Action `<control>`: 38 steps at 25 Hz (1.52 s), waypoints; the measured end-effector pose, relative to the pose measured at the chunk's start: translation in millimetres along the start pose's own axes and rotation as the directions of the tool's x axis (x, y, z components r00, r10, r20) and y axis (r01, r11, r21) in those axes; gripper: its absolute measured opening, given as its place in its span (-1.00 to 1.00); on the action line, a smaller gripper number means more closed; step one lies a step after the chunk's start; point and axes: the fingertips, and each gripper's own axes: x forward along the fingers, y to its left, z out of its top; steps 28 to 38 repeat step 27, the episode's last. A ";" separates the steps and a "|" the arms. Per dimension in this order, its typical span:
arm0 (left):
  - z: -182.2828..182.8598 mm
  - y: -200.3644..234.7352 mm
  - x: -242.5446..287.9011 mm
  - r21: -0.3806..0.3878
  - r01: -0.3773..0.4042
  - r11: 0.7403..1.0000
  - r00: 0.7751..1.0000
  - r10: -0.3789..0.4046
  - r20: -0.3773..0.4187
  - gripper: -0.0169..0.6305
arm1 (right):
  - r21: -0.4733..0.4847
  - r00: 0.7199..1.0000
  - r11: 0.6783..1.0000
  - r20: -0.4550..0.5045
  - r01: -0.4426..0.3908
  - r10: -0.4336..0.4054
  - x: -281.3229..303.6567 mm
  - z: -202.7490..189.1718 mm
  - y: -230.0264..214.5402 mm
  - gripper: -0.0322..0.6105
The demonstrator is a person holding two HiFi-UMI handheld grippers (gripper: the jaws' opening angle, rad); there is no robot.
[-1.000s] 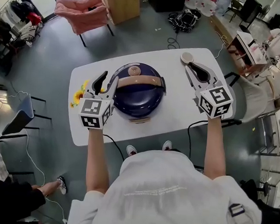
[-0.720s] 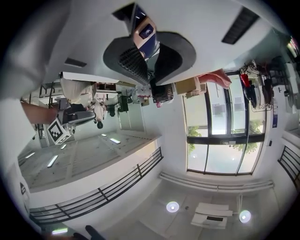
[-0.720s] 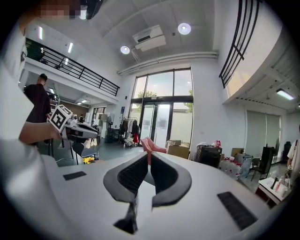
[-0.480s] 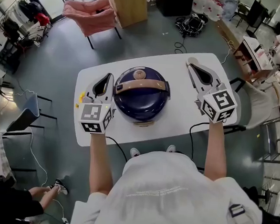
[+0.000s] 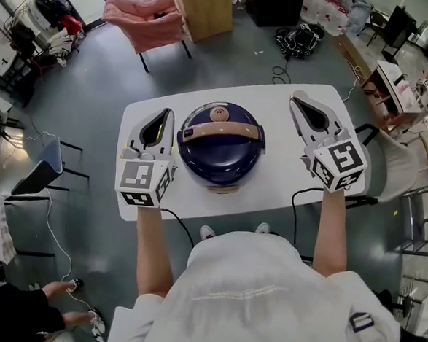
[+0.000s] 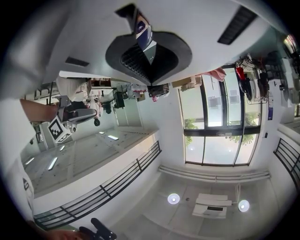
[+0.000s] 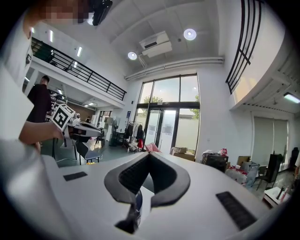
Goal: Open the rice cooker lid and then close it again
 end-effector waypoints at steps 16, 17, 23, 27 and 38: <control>-10.7 -1.8 -0.3 -0.009 0.010 1.000 1.000 -0.010 -0.020 -0.90 | -0.025 1.000 1.000 -0.029 -0.012 0.011 1.0 -5.9 7.4 -0.82; -11.8 -2.1 0.0 -0.009 0.011 1.000 1.000 -0.011 -0.022 -0.90 | -0.026 0.999 1.000 -0.031 -0.013 0.012 1.4 -7.0 7.8 -0.82; -14.7 -1.1 0.5 -0.017 0.011 1.000 1.000 -0.011 -0.029 -0.90 | -0.031 0.999 0.999 -0.045 -0.026 0.024 3.3 -10.6 11.9 -0.82; -15.7 -0.5 1.3 -0.024 0.015 1.000 0.999 -0.016 -0.032 -0.90 | -0.034 0.998 0.999 -0.055 -0.036 0.034 4.2 -11.6 13.8 -0.82; -15.7 -0.5 1.3 -0.024 0.015 1.000 0.999 -0.016 -0.032 -0.90 | -0.034 0.998 0.999 -0.055 -0.036 0.034 4.2 -11.6 13.8 -0.82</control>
